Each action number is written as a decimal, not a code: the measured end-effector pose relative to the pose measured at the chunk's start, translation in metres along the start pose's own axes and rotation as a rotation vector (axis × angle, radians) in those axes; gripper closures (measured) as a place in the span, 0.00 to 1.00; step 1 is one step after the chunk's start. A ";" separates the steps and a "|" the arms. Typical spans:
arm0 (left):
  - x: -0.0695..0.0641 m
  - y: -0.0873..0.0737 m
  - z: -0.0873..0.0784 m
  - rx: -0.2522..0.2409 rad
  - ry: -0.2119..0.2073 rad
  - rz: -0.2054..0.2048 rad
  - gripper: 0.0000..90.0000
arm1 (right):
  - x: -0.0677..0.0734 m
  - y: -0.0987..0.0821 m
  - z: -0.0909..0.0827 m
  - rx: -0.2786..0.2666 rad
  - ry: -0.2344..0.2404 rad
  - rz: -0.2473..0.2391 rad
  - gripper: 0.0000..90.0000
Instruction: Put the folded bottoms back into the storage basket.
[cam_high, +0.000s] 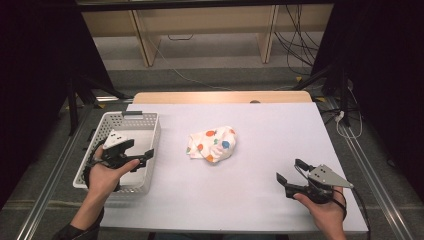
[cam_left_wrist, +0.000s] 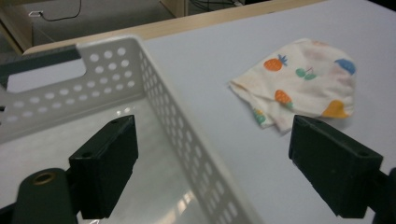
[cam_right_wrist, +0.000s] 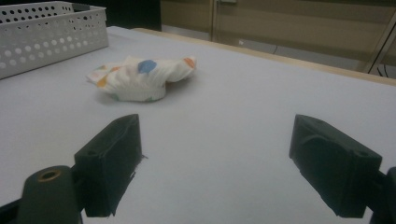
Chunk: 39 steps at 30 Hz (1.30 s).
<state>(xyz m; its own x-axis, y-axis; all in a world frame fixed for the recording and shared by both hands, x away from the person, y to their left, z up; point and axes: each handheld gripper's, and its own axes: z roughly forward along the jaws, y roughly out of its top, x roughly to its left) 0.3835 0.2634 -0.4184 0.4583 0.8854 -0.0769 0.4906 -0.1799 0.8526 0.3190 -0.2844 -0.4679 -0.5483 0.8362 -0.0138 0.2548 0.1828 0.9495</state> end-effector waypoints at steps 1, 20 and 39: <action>0.000 -0.001 0.000 -0.007 0.002 0.004 0.17 | 0.000 0.000 -0.001 0.013 -0.003 0.002 0.20; -0.020 0.008 0.006 -0.011 -0.084 0.097 0.05 | 0.001 0.000 0.000 0.002 0.001 -0.004 0.19; -0.039 0.025 0.027 0.000 -0.114 0.128 0.06 | 0.002 0.000 0.000 0.006 0.000 -0.002 0.19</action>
<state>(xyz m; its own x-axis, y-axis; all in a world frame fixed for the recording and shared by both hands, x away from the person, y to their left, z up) 0.3979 0.2125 -0.4076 0.5980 0.8011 -0.0254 0.4225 -0.2881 0.8594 0.3185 -0.2825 -0.4677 -0.5490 0.8357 -0.0154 0.2588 0.1875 0.9475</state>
